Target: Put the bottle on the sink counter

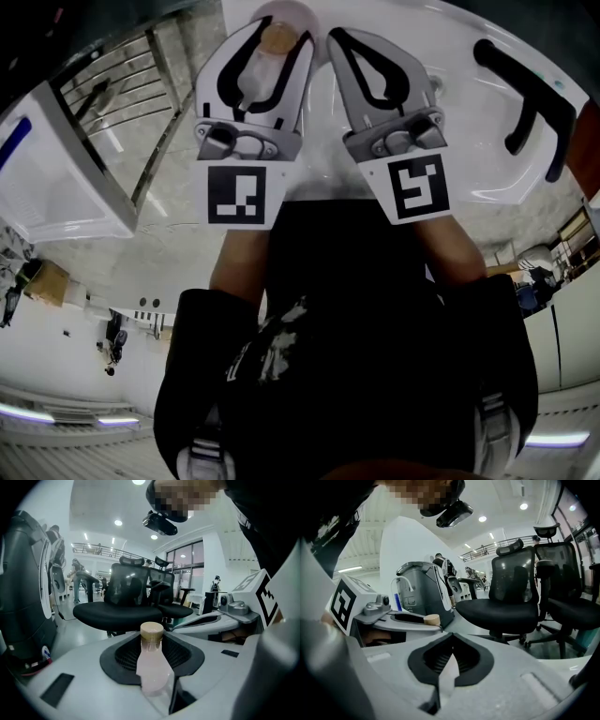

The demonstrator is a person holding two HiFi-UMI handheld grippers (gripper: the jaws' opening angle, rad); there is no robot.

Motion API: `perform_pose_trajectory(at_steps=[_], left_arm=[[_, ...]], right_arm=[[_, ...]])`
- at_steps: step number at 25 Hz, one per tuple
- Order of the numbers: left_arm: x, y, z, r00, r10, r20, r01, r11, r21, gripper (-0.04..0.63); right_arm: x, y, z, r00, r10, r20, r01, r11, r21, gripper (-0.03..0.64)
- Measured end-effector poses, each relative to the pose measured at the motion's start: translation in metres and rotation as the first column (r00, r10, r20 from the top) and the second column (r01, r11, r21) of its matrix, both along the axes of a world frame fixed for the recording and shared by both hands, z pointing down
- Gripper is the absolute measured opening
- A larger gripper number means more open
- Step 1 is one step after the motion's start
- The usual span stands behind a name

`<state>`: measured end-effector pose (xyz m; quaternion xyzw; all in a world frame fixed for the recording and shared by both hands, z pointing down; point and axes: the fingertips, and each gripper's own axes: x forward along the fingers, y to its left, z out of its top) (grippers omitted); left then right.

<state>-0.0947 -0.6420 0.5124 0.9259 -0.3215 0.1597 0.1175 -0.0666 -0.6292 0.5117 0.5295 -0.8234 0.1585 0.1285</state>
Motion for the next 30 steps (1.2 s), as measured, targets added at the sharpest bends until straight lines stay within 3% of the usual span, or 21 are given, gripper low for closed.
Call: perform_pose_trajectory(at_steps=[18, 30], left_arm=[[0.004, 0.007, -0.010, 0.999, 0.001, 0.032, -0.005, 0.991, 0.137, 0.163], [-0.010, 0.022, -0.022, 0.997, -0.051, 0.060, 0.042, 0.988, 0.150, 0.164]], right_arm=[[0.006, 0.006, -0.003, 1.000, -0.004, 0.001, 0.004, 1.000, 0.014, -0.005], [0.010, 0.018, -0.024, 1.000, 0.001, 0.003, -0.001, 0.998, 0.057, -0.005]])
